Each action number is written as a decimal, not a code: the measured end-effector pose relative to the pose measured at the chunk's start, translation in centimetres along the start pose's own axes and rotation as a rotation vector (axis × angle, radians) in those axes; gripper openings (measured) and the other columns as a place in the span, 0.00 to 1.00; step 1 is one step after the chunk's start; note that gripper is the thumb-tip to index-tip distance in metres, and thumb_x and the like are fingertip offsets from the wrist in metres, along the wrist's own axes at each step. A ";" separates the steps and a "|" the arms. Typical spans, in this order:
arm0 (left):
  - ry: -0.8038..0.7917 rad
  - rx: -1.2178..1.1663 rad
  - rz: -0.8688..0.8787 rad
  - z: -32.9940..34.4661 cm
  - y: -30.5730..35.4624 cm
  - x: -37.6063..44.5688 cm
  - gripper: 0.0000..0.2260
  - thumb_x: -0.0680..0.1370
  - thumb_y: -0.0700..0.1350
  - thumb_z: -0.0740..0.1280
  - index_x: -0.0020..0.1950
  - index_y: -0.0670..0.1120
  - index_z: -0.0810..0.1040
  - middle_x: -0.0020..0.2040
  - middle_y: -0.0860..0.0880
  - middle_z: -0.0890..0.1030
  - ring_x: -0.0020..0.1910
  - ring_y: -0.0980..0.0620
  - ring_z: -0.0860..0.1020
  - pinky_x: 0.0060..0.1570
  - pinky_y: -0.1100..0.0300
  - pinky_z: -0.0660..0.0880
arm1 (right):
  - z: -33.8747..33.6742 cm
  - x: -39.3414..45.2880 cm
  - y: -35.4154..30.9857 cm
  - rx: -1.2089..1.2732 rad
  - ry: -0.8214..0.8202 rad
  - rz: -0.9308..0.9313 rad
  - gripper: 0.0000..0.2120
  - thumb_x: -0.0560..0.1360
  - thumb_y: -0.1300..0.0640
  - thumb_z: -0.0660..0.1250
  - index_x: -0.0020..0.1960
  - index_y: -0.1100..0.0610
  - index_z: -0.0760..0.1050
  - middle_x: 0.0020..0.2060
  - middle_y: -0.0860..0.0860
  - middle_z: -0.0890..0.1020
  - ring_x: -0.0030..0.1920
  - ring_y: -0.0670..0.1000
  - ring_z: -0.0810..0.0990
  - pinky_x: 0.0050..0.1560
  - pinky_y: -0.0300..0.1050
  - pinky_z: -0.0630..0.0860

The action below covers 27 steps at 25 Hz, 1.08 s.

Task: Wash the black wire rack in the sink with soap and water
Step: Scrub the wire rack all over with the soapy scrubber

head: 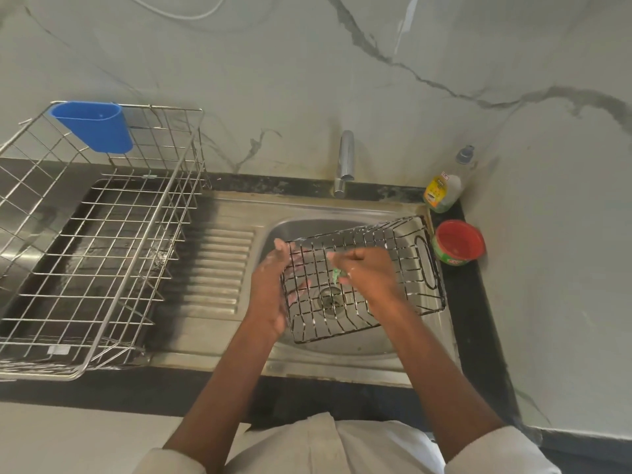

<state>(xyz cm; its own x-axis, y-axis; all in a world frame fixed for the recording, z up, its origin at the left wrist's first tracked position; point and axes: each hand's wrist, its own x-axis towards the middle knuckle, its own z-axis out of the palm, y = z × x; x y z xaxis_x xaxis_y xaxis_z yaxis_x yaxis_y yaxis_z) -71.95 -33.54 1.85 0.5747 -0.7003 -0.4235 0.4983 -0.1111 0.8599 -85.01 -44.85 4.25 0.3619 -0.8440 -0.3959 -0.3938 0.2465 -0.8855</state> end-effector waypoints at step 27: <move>0.122 -0.059 0.013 1.2 0.3 1.9 0.37 0.66 0.71 0.77 0.66 0.48 0.83 0.62 0.48 0.87 0.61 0.46 0.84 0.60 0.43 0.83 | -5.6 4.6 0.2 -1.112 0.325 -0.305 0.13 0.76 0.70 0.66 0.53 0.58 0.84 0.49 0.57 0.84 0.50 0.59 0.84 0.47 0.50 0.78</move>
<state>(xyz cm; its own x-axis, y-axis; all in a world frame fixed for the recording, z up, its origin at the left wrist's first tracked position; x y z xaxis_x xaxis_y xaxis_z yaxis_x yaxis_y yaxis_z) -71.49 -35.79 1.69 0.6544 -0.6099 -0.4470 0.5255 -0.0582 0.8488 -88.10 -51.38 3.61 0.3995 -0.9166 0.0157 -0.9018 -0.3960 -0.1731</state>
